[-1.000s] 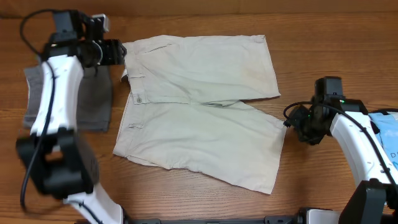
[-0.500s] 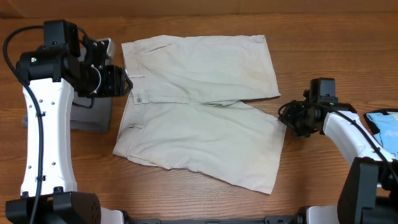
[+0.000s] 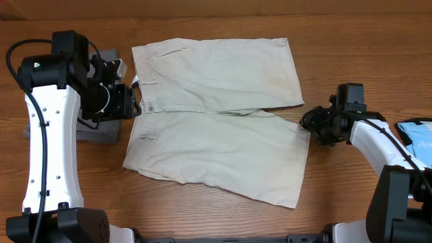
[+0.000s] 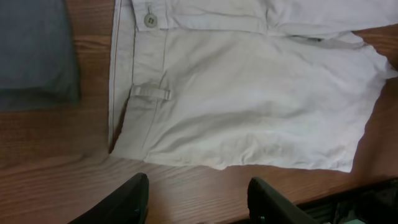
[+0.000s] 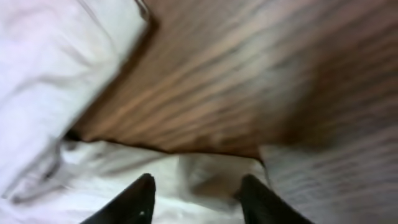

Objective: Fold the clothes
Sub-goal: 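Lower the left gripper and grasp the shorts' left edge near the crotch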

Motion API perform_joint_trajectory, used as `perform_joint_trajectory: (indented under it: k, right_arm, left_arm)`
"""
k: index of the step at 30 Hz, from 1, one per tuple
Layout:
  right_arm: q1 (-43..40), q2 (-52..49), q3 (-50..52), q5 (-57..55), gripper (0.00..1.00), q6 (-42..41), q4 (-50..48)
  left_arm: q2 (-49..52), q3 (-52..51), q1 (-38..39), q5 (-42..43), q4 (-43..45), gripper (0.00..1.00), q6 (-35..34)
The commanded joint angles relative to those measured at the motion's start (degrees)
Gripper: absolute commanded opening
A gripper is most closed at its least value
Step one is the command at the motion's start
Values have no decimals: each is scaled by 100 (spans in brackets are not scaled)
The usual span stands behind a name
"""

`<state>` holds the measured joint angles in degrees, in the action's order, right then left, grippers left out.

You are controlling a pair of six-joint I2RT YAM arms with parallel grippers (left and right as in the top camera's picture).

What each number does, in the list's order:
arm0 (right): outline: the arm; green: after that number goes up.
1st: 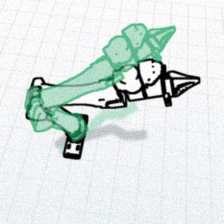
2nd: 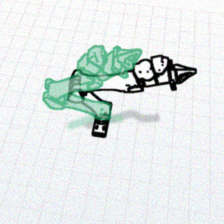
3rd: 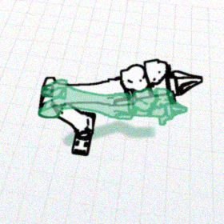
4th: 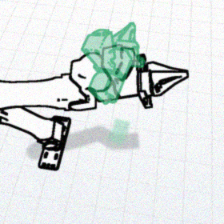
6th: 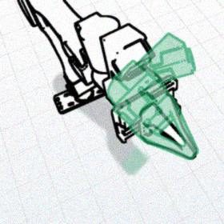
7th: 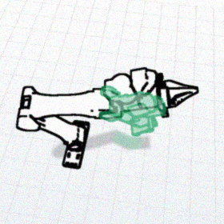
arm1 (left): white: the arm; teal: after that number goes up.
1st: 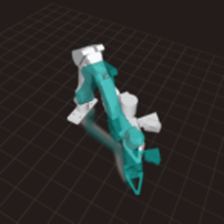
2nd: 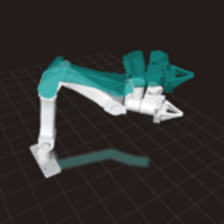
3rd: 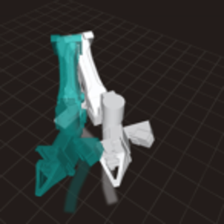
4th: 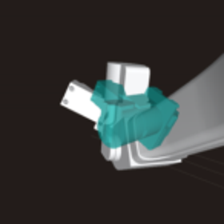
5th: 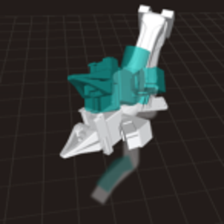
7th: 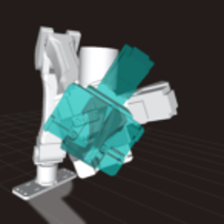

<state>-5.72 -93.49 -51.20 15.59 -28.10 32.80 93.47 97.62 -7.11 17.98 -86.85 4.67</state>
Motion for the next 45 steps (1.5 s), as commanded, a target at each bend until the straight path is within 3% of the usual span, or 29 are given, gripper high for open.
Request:
perform_joint_trajectory:
  k: [1, 2, 4, 8, 20, 21, 23, 24, 31, 36, 42, 45]
  right_arm:
    - [-52, -17, -2, -118, 49, 118, 173]
    - [-52, -17, -2, -116, 47, 116, 245]
    - [-42, -17, 20, -116, 27, 118, 267]
    - [-42, -17, 28, -81, 5, 114, 72]
    - [-1095, -17, -240, 214, 4, -149, 2]
    - [-1108, -17, -240, 271, 14, -146, 46]
    - [-1108, -17, -240, 365, 50, -31, 155]
    - [-1108, -17, -240, 396, 55, 105, 212]
    - [-1182, 188, -251, 671, 56, 525, 861]
    - [-1209, 977, -251, 935, 59, 584, 1226]
    - [-1161, 2109, -251, 1021, 72, 584, 1753]
    - [-1161, 2345, -251, 1023, 74, 581, 1980]
  left_arm:
    - [-7, -280, 4, -42, -22, 55, 68]
    - [-7, -382, 4, -42, -4, 55, 68]
    - [-7, -614, 4, -42, 79, 54, 68]
    - [-7, -1178, 2, -44, 376, 54, 68]
    - [-4, -2498, 2, 4, 1405, 56, -170]
    - [-4, -2551, 2, 4, 1460, 56, -181]
    - [-4, -2680, 4, 4, 1622, 57, -232]
    - [-4, -2754, 4, 2, 1709, 57, -249]
    - [-4, -3355, 0, -498, 2028, 58, -496]
    - [-4, -3818, -2, -756, 2404, 62, -994]
    - [-4, -4369, -2, -756, 2959, 61, -1812]
    - [-4, -4590, -2, -758, 3228, 47, -2090]
